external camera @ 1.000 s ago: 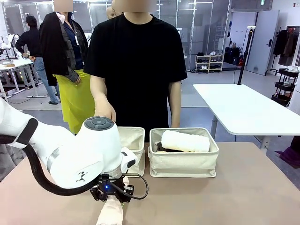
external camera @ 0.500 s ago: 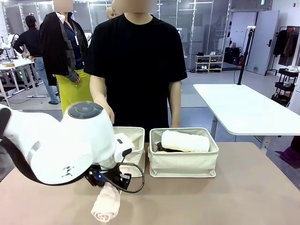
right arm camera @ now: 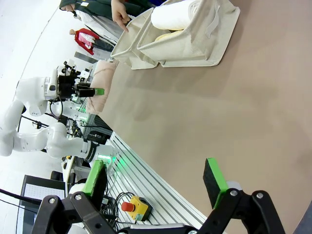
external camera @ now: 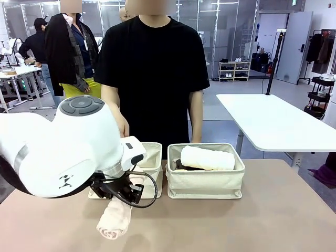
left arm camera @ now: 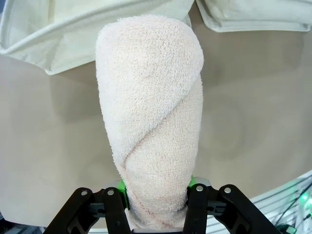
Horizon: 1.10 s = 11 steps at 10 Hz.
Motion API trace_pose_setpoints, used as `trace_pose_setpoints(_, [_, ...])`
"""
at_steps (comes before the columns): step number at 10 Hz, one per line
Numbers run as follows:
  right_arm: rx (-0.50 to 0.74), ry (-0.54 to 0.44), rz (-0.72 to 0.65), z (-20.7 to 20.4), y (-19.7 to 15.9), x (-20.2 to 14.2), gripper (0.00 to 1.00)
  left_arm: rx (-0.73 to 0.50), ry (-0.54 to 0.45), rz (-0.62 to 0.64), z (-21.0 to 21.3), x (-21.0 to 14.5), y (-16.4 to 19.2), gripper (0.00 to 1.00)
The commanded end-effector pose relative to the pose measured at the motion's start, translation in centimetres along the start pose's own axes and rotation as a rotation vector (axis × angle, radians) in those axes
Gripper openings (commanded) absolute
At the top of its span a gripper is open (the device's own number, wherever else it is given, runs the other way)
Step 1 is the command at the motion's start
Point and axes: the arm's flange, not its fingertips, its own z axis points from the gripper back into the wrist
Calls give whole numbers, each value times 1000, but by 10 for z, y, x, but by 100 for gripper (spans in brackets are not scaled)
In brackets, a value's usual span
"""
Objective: Divide the towels into two baskets.
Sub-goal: Pick up one hotel-folded towel from the bottom of the table and place it in the Fabric basket indicated by the person.
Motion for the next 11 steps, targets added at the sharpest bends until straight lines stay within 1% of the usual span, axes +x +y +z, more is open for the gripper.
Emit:
trace_pose_setpoints(1, [9, -16, 20, -1, 3, -1, 100, -6, -5, 5, -5, 1, -3, 14])
trace_pose_setpoints(2, [9, -16, 20, -1, 3, -1, 100, 0, 0, 0, 0, 0, 0, 39])
trace_pose_setpoints(3, [9, -16, 20, -1, 3, -1, 100, 48, -154, -125, 8, 7, 9, 39])
trace_pose_setpoints(4, [9, -16, 20, -1, 3, -1, 100, 76, -147, -255, 16, 13, 18, 39])
trace_pose_setpoints(5, [9, -16, 20, -1, 3, -1, 100, 22, -135, -374, 25, 21, 24, 39])
trace_pose_setpoints(6, [9, -16, 20, -1, 3, -1, 100, 10, -172, -471, 38, 29, 34, 39])
trace_pose_setpoints(8, [9, -16, 20, -1, 3, -1, 100, 9, -192, -665, 50, 47, 53, 39])
trace_pose_setpoints(9, [9, -16, 20, -1, 3, -1, 100, 43, -263, -830, 47, 58, 63, 39])
trace_pose_setpoints(10, [9, -16, 20, -1, 3, -1, 100, 123, -314, -981, 43, 75, 72, 39])
trace_pose_setpoints(11, [9, -16, 20, -1, 3, -1, 100, 186, -318, -1038, 34, 96, 77, 39])
